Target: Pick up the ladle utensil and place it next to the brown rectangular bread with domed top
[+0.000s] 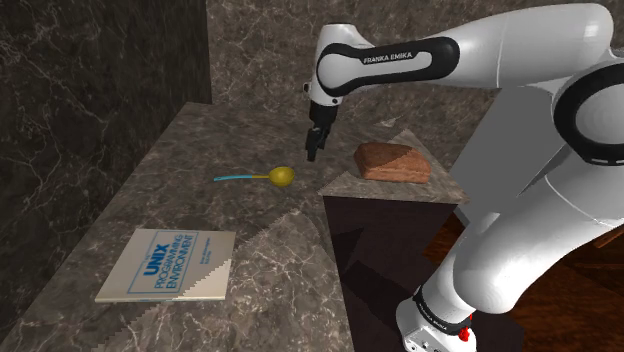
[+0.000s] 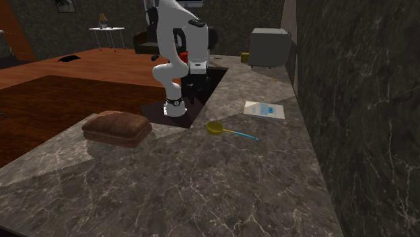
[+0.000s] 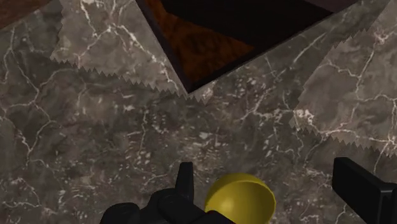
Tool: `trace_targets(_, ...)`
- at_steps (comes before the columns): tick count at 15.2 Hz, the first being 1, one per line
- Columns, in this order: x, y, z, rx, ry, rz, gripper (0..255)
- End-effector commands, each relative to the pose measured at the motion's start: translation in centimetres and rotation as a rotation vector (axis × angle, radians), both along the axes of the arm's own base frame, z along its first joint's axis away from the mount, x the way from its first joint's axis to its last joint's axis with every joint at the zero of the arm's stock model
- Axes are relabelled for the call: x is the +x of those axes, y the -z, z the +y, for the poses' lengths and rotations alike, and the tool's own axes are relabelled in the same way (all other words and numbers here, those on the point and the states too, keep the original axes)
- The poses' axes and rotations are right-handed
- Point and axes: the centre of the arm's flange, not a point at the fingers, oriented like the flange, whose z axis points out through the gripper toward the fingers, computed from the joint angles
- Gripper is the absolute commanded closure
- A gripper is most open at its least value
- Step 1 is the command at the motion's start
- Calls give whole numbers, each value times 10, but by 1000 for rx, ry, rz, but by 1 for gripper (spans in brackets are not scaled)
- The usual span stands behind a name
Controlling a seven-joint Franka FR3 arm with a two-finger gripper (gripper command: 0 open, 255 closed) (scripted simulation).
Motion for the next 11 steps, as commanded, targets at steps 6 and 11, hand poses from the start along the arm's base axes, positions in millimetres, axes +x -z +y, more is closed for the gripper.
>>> trace_targets(6,80,50,33,44,-219,51,0)
trace_targets(11,130,88,66,75,-373,87,0)
